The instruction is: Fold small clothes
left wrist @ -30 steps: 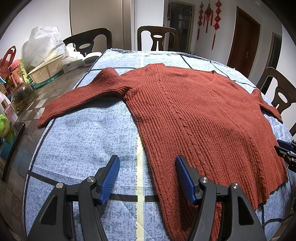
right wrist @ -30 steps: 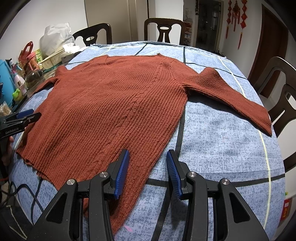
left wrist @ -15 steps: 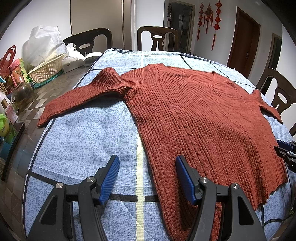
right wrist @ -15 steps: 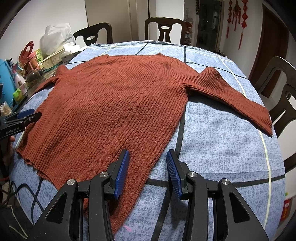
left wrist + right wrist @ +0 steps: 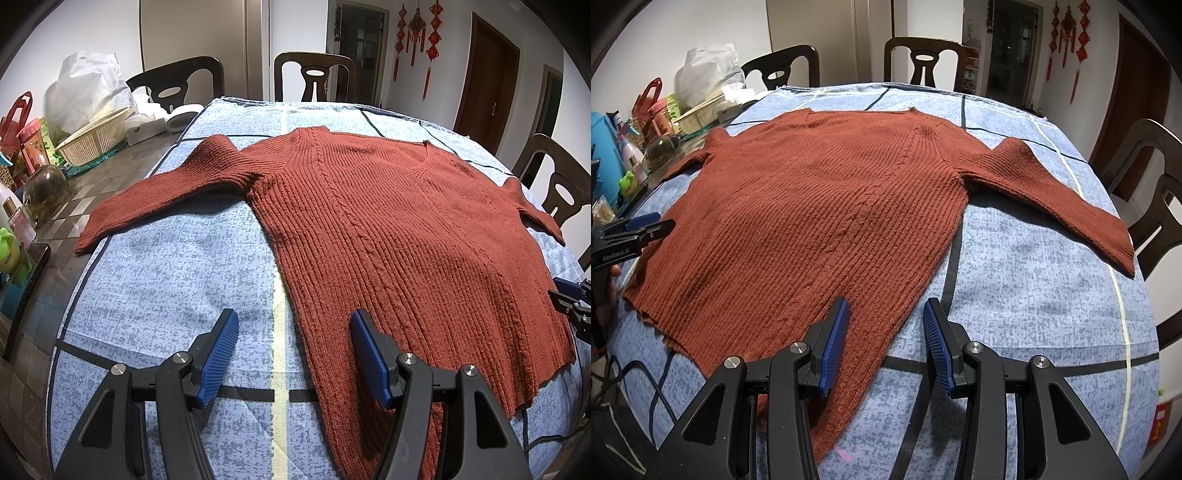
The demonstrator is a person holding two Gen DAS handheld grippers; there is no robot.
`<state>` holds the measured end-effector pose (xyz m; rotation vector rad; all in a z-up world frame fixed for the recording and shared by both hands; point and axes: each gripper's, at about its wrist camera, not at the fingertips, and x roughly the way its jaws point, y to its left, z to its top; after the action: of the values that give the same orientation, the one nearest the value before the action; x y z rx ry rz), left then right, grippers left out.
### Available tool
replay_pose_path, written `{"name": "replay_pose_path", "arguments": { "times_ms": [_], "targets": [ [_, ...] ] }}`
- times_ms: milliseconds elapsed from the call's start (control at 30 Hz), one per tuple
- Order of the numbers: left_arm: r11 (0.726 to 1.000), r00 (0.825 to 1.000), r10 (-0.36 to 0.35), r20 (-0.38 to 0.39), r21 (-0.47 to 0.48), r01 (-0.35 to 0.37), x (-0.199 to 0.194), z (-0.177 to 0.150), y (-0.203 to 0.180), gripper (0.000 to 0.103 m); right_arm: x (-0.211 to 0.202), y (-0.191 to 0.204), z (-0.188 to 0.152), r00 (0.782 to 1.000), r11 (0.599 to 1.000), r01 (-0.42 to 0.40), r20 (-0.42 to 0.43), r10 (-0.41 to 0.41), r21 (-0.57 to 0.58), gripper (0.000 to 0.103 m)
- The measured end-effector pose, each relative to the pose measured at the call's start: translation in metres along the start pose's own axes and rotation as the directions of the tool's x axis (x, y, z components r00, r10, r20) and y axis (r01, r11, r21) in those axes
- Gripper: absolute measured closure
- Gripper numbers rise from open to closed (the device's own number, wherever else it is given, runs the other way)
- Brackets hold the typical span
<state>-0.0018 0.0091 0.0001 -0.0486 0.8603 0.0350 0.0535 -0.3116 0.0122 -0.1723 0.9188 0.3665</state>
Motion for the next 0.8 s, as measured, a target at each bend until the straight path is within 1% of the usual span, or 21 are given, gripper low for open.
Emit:
{"name": "replay_pose_path", "arguments": {
  "times_ms": [800],
  "targets": [
    [1.0, 1.0, 0.013, -0.001, 0.002, -0.013, 0.0002, -0.001, -0.0023, 0.036, 0.0008, -0.0009, 0.0013, 1.0, 1.0, -0.004, -0.005, 0.004, 0.001, 0.06]
  ]
}}
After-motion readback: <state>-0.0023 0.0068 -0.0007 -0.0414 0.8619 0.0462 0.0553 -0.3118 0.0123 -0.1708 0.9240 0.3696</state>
